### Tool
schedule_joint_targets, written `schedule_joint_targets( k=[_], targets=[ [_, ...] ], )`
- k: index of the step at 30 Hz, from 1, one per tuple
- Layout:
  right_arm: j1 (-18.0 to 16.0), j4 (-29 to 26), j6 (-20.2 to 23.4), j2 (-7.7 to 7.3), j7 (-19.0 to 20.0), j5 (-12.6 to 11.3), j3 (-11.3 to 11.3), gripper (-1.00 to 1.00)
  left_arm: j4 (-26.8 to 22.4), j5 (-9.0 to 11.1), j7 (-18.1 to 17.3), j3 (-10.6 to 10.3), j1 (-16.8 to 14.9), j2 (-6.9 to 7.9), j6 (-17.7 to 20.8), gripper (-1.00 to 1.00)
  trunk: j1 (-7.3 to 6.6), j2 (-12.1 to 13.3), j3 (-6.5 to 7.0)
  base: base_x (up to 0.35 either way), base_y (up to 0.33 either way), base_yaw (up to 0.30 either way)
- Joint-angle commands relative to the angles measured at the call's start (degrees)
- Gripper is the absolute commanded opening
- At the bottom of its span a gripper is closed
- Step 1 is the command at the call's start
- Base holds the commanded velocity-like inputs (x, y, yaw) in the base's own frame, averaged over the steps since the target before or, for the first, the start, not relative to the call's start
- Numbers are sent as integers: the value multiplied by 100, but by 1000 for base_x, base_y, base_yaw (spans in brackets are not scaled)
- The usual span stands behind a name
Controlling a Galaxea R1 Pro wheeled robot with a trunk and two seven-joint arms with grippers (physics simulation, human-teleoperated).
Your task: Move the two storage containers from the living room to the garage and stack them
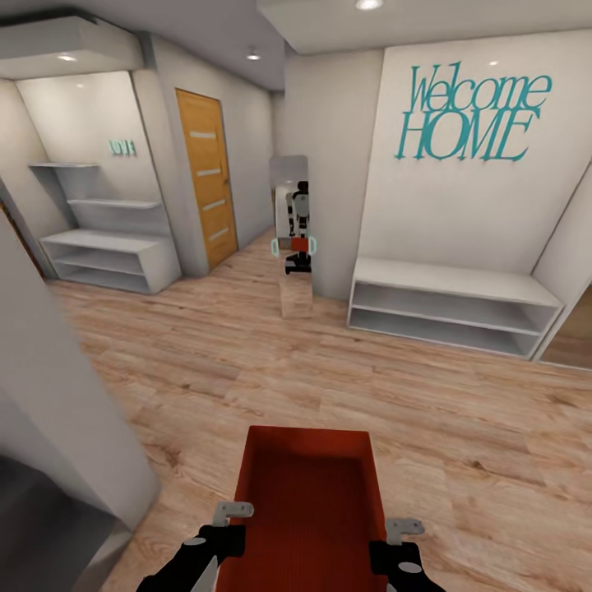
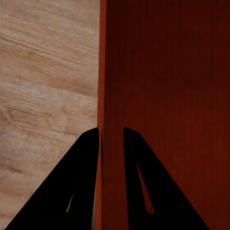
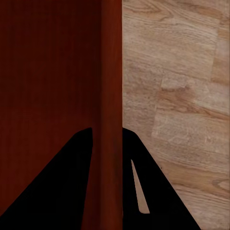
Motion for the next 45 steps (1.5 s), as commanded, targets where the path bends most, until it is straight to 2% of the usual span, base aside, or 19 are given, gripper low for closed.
schedule_joint_targets(
  k=[1, 45],
  targets=[
    [-10, -17, -20, -48, -95, 92, -83, -100, 1, -67, 51, 51, 3, 56, 39, -100, 5, -8, -9, 323, 0, 0],
    [-10, -17, -12, -45, -82, 100, -75, -100, 1, -76, 51, 46, 1, 56, 39, -100, 5, -8, -9, 323, 0, 12]
  ],
)
